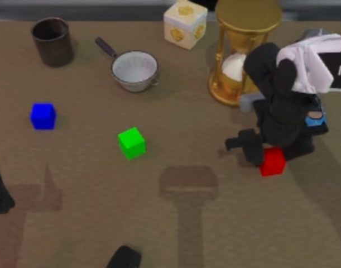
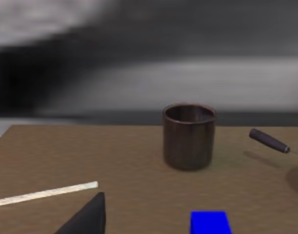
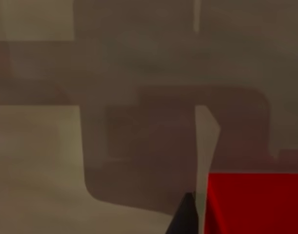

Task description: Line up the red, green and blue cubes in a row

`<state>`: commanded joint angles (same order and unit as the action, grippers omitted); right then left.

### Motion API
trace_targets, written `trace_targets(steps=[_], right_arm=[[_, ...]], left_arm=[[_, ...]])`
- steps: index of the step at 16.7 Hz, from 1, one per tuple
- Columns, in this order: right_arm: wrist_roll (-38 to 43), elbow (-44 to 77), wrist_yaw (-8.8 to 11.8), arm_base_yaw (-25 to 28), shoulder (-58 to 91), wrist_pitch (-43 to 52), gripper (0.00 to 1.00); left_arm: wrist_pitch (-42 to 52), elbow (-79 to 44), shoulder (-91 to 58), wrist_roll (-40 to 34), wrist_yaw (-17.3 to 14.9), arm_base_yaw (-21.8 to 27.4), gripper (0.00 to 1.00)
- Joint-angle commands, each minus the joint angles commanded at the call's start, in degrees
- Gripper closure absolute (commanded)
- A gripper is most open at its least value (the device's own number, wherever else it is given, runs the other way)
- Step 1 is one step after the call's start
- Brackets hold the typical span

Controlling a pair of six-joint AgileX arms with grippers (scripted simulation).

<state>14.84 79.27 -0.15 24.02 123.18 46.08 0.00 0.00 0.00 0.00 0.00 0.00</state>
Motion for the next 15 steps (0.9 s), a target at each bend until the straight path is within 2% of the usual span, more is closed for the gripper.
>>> trace_targets(steps=[8, 10, 15], right_arm=[[0.0, 0.0, 0.0, 0.0, 0.0, 0.0, 1.0], [-0.29, 1.04, -0.55, -0.13, -2.31, 1.13, 1.0], [-0.22, 6.62, -0.53, 0.09, -5.25, 10.33, 1.0]], left_arm=[[0.0, 0.0, 0.0, 0.0, 0.0, 0.0, 0.0], [0.0, 0.0, 0.0, 0.0, 0.0, 0.0, 0.0], [0.0, 0.0, 0.0, 0.0, 0.0, 0.0, 0.0]])
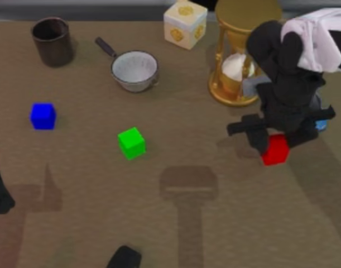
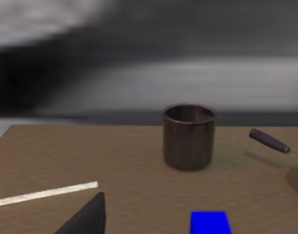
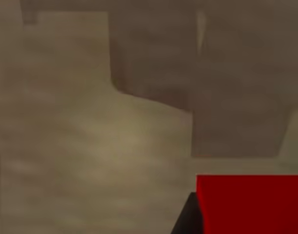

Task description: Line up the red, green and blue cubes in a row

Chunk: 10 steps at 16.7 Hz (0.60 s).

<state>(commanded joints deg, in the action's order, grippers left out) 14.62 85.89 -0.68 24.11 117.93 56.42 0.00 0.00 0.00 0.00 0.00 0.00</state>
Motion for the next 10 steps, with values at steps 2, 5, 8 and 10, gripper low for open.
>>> trace_targets(steps=[2, 5, 8, 10], right_arm=[[-0.14, 2.28, 0.02, 0.2, -1.51, 3.59, 1.0], [-0.22, 3.11, 0.02, 0.25, -2.28, 4.73, 1.0], [0.01, 3.13, 0.04, 0.11, -1.97, 4.68, 1.0], [2.02, 5.15, -0.04, 1.94, -0.57, 5.81, 1.0]], left_arm=[[0.0, 0.0, 0.0, 0.0, 0.0, 0.0, 0.0], [0.0, 0.0, 0.0, 0.0, 0.0, 0.0, 0.0], [0.0, 0.0, 0.0, 0.0, 0.0, 0.0, 0.0], [0.0, 0.0, 0.0, 0.0, 0.0, 0.0, 0.0]])
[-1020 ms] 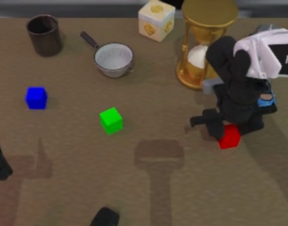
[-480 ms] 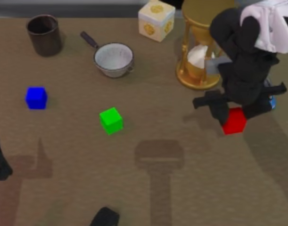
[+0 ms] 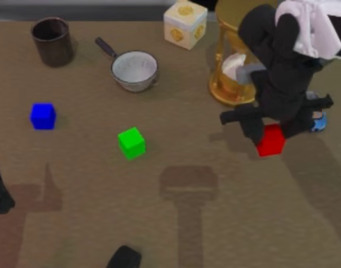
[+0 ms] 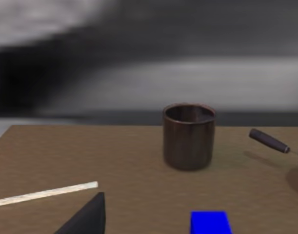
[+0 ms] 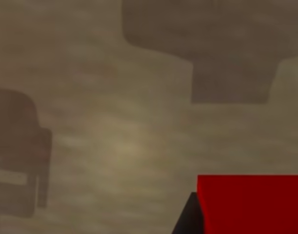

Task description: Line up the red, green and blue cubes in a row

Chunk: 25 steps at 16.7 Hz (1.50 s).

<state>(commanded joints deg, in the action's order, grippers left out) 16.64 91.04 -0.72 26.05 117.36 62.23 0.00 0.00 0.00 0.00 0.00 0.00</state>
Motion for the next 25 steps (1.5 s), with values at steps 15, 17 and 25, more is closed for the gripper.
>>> trace_targets(steps=[15, 17, 25], right_arm=[[39.61, 34.81, -1.36, 29.59, 18.36, 16.44, 1.0], [39.61, 34.81, -1.36, 29.59, 18.36, 16.44, 1.0], [39.78, 24.29, -1.34, 29.52, 19.16, 4.66, 1.0]], left_arm=[[0.0, 0.0, 0.0, 0.0, 0.0, 0.0, 0.0], [0.0, 0.0, 0.0, 0.0, 0.0, 0.0, 0.0], [0.0, 0.0, 0.0, 0.0, 0.0, 0.0, 0.0]])
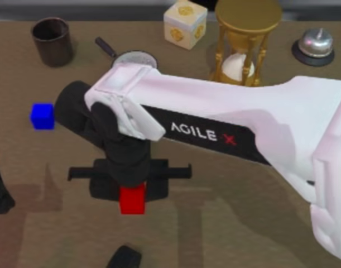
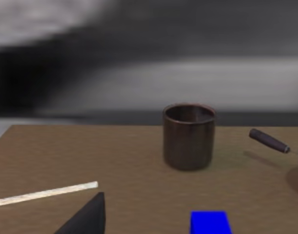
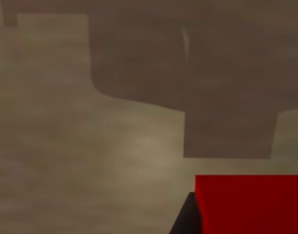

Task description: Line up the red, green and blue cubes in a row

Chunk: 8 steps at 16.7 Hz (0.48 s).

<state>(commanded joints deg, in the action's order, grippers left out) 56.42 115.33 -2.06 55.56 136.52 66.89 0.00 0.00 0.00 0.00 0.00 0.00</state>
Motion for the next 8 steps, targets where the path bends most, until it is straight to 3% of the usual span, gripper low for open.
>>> trace_targets(steps=[6, 8], right_arm=[[0.01, -2.99, -0.04, 0.25, 0.56, -3.1, 1.0], [0.01, -2.99, -0.04, 0.25, 0.56, -3.1, 0.85]], left_arm=[[0.0, 0.0, 0.0, 0.0, 0.0, 0.0, 0.0], [0.0, 0.0, 0.0, 0.0, 0.0, 0.0, 0.0]])
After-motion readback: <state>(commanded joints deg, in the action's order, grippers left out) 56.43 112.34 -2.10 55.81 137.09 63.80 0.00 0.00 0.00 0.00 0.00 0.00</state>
